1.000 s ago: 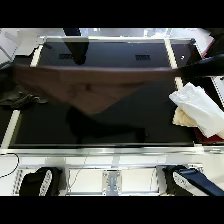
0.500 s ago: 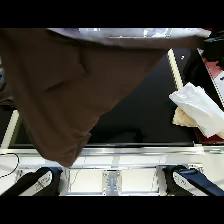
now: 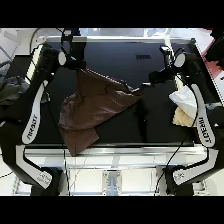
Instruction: Fold the shirts.
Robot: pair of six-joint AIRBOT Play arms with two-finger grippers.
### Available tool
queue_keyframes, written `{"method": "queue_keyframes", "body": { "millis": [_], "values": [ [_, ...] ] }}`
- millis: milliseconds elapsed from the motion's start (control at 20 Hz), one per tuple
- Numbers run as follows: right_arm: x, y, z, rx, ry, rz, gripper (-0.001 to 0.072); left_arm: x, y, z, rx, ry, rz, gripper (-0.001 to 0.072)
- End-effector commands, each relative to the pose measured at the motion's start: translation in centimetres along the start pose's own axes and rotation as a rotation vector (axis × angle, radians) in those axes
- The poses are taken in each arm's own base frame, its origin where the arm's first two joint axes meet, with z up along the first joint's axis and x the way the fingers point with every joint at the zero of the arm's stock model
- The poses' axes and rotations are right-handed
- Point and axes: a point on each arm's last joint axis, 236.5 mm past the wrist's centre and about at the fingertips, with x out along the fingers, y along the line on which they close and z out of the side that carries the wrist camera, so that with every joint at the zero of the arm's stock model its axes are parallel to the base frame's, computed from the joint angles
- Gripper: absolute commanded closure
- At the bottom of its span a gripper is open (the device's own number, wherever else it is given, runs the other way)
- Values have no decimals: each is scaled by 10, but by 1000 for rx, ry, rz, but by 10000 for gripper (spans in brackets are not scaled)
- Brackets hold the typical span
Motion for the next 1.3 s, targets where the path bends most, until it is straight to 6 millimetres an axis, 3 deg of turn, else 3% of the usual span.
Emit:
{"method": "queue_keyframes", "body": {
  "millis": [0, 50, 100, 150, 200, 300, 400, 450, 550, 600, 700, 750, 800, 850, 1000, 1100, 1250],
  "values": [
    [13, 19, 67, 107, -270, 97, 195, 19, 41, 2, -60, -34, 131, 696],
    [6, 24, 78, 114, -311, 114, 195, 16, 48, 6, -69, -44, 138, 675],
    [0, 26, 84, 109, -329, 116, 195, 9, 55, 10, -78, -55, 145, 495],
    [-6, 27, 89, 100, -339, 113, 195, 1, 59, 16, -85, -73, 149, 154],
    [-11, 25, 93, 92, -344, 107, 195, -12, 66, 26, -97, -103, 155, -7],
    [-24, 19, 93, 65, -324, 83, 198, -51, 82, 48, -117, -175, 173, -5],
    [-37, 6, 79, 22, -236, 30, 202, -98, 105, 66, -112, -234, 212, -3],
    [-44, -4, 69, -6, -181, -7, 203, -119, 119, 65, -75, -228, 245, 0],
    [-63, -25, 46, -31, -95, -73, 203, -147, 154, 37, -44, -114, 311, 4],
    [-73, -31, 37, -36, -64, -84, 203, -152, 174, 5, -81, 0, 330, 7],
    [-96, -43, 19, -37, -12, -93, 235, -144, 185, -66, -187, 224, 229, 70],
    [-108, -46, 10, -41, 12, -92, 265, -133, 173, -104, -283, 323, 96, 214],
    [-119, -47, 4, -43, 27, -90, 265, -121, 158, -128, -373, 366, -42, 312],
    [-131, -44, -1, -52, 32, -81, 265, -110, 145, -148, -452, 387, -168, 311],
    [-165, -34, -1, -72, -22, -82, 265, -76, 149, -209, -545, 430, -205, 310],
    [-189, -22, 5, -80, -88, -63, 265, -56, 141, -224, -509, 417, -229, 309],
    [-216, 3, 8, -89, -158, 7, 265, -22, 113, -207, -497, 343, -293, 308]
  ]
}}
